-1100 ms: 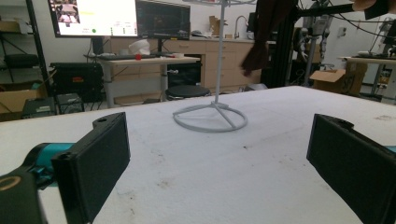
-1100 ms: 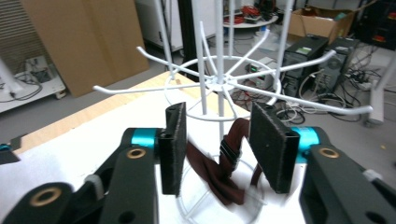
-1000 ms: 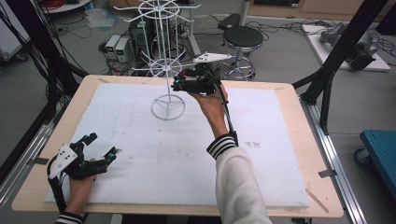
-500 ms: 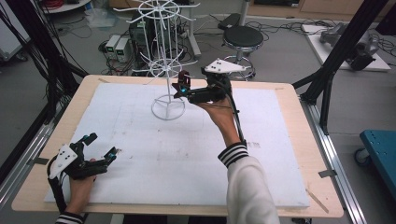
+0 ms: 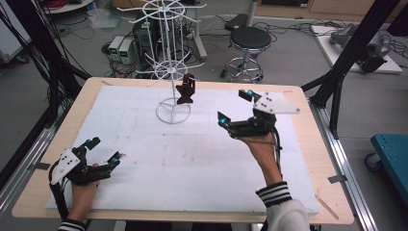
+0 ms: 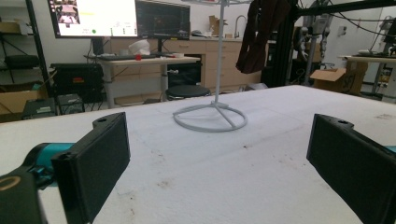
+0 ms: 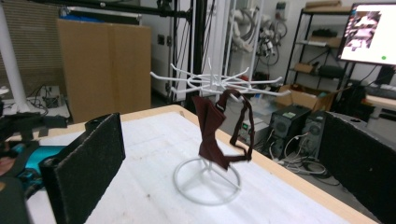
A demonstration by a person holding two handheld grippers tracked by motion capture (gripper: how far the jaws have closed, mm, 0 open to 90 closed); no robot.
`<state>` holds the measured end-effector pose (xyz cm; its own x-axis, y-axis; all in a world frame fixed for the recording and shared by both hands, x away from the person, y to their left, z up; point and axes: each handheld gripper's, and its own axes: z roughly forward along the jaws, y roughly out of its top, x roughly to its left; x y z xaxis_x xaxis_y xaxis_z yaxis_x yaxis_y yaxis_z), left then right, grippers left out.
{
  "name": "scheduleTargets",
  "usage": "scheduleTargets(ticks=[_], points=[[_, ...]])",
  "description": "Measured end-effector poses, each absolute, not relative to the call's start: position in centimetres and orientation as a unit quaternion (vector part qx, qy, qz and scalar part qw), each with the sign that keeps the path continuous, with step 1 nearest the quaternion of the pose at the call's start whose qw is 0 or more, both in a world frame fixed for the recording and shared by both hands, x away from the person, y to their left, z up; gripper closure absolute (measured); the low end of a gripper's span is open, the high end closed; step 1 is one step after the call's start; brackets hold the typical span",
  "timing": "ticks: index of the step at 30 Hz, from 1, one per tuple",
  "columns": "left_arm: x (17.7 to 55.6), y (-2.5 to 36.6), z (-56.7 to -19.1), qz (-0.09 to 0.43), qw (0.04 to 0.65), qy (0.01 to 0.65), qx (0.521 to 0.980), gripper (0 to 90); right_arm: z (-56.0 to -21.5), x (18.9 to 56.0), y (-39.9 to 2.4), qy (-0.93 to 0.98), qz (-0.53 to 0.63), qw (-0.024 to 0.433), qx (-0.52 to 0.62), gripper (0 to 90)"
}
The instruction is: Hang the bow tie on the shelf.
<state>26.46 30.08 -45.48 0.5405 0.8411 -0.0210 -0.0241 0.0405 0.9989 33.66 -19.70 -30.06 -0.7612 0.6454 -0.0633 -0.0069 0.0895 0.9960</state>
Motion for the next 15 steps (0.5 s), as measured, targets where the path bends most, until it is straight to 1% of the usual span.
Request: scheduleTargets(ticks=[2,5,8,13,15], points=[[26.5,30.1,-45.5,0.339,0.637,0.339,0.603,6.4,-30.9,32.5,-21.0,0.685,0.636,0.269,0.232,0.6],[26.5,30.1,-45.5,0.34,0.637,0.339,0.603,6.4,-32.2,31.4,-22.5,0.68,0.639,0.269,0.238,0.6],[26.5,30.1,-45.5,0.338,0.637,0.34,0.603,6.4,-34.2,30.2,-23.8,0.677,0.634,0.283,0.245,0.6],[26.5,30.1,-45.5,0.339,0.637,0.339,0.604,6.4,-37.8,28.8,-25.1,0.671,0.631,0.284,0.265,0.6],[26.5,30.1,-45.5,0.339,0.637,0.339,0.604,6.4,-39.2,28.3,-25.5,0.672,0.624,0.294,0.27,0.6]])
